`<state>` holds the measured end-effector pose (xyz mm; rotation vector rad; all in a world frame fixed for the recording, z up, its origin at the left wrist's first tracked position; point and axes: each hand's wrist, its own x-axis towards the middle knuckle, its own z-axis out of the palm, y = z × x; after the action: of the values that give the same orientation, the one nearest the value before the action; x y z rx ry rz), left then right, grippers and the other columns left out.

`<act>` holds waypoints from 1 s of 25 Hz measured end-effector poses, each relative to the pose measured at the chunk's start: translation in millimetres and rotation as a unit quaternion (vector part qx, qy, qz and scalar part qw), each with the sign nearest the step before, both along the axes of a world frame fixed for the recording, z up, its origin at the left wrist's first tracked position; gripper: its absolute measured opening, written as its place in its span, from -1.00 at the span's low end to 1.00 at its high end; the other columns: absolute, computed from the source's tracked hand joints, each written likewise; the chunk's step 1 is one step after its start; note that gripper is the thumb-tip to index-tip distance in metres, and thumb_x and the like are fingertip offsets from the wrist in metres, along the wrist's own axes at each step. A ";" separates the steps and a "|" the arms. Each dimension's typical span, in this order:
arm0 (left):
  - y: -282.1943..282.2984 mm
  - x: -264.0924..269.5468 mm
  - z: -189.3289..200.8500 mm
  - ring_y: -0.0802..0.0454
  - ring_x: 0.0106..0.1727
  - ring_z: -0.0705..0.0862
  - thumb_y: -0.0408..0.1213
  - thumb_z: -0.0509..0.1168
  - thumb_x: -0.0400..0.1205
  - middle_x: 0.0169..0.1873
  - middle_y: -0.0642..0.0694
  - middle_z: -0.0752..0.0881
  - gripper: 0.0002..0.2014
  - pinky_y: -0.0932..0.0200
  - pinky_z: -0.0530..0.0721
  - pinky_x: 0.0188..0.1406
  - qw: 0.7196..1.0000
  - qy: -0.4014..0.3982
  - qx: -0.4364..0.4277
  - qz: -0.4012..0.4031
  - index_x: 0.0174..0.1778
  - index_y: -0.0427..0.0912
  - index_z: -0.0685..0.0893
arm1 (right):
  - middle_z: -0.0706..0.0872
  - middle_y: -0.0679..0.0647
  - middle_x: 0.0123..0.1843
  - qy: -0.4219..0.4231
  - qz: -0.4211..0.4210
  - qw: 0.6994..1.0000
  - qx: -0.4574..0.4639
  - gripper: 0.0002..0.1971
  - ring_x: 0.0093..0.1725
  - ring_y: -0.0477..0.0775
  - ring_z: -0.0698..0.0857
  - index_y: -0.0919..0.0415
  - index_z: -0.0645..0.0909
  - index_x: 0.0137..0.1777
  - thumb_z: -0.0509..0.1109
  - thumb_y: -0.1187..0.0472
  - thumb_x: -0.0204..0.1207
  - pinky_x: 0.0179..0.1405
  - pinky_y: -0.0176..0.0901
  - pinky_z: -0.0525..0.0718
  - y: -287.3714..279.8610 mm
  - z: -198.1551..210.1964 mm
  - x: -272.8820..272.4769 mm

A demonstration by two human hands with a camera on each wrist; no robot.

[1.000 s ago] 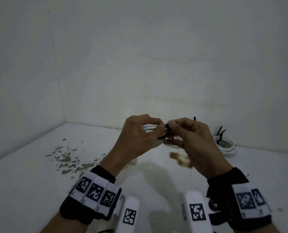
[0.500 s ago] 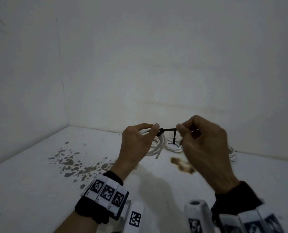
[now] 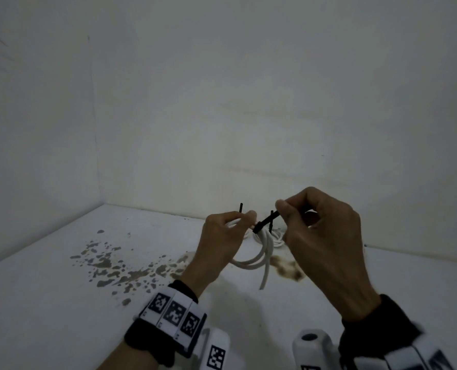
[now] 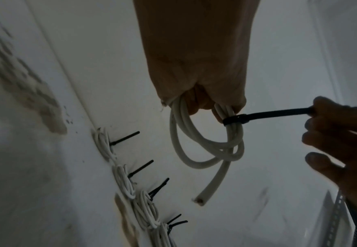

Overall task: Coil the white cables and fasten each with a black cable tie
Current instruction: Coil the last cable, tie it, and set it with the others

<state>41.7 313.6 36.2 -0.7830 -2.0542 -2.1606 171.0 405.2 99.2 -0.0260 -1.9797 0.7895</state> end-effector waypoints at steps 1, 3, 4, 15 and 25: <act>0.8 -1.1 -0.1 0.18 -0.67 0.32 -0.02 0.41 0.61 -0.71 0.11 0.41 -0.72 0.31 0.33 -0.61 0.999 -0.041 0.009 -0.005 -0.21 -0.16 0.85 | 0.72 -0.09 -0.41 -0.021 0.027 0.999 -0.032 -0.83 -0.42 0.02 0.71 0.07 0.69 -0.28 0.55 0.17 0.53 -0.31 0.00 0.74 0.7 -1.5 -0.3; 0.5 -3.9 -2.6 0.09 -0.63 0.24 0.02 0.44 0.57 -0.66 0.06 0.30 -0.68 0.27 0.29 -0.60 0.989 -0.147 0.031 -0.003 -0.21 -0.20 0.80 | 0.76 -0.04 -0.31 -0.082 0.072 0.989 -0.099 -0.83 -0.37 0.13 0.77 0.04 0.71 -0.16 0.61 0.00 0.43 -0.31 0.19 0.80 9.3 -1.5 2.2; 0.2 -6.2 -4.9 0.07 -0.60 0.23 0.04 0.45 0.56 -0.62 0.03 0.28 -0.67 0.24 0.28 -0.59 0.978 -0.203 0.040 -0.003 -0.25 -0.19 0.75 | 0.77 0.00 -0.25 -0.124 0.085 0.981 -0.127 -0.72 -0.34 0.14 0.80 0.01 0.70 -0.07 0.62 -0.10 0.34 -0.32 0.20 0.82 17.0 -1.4 3.2; 43.7 -19.0 -33.8 0.10 -0.64 0.37 -0.04 0.24 0.69 -0.59 -0.04 0.44 -0.64 0.28 0.38 -0.65 0.874 -0.450 0.141 -0.113 -0.34 -0.18 0.54 | 0.79 0.32 -0.11 -0.380 0.063 0.881 -0.273 -0.69 -0.31 0.19 0.81 0.31 0.55 0.14 0.54 0.17 0.54 -0.36 0.02 0.82 61.3 -85.6 -29.5; 105.5 -90.5 -37.3 -0.04 -0.18 0.55 -0.19 -0.02 0.74 -0.09 -0.16 0.68 -0.70 0.13 0.60 -0.07 0.931 -0.362 -0.054 -0.004 0.11 -0.16 0.61 | 0.82 0.32 -0.27 -0.241 0.019 0.846 -0.475 -0.87 -0.28 0.34 0.85 0.32 0.74 -0.17 0.38 0.48 0.44 -0.26 0.20 0.82 125.4 -119.3 -119.1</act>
<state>-48.8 419.1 -1.1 0.0467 -2.4743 -2.6228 51.9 530.7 -20.1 -0.8419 -1.8174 1.8626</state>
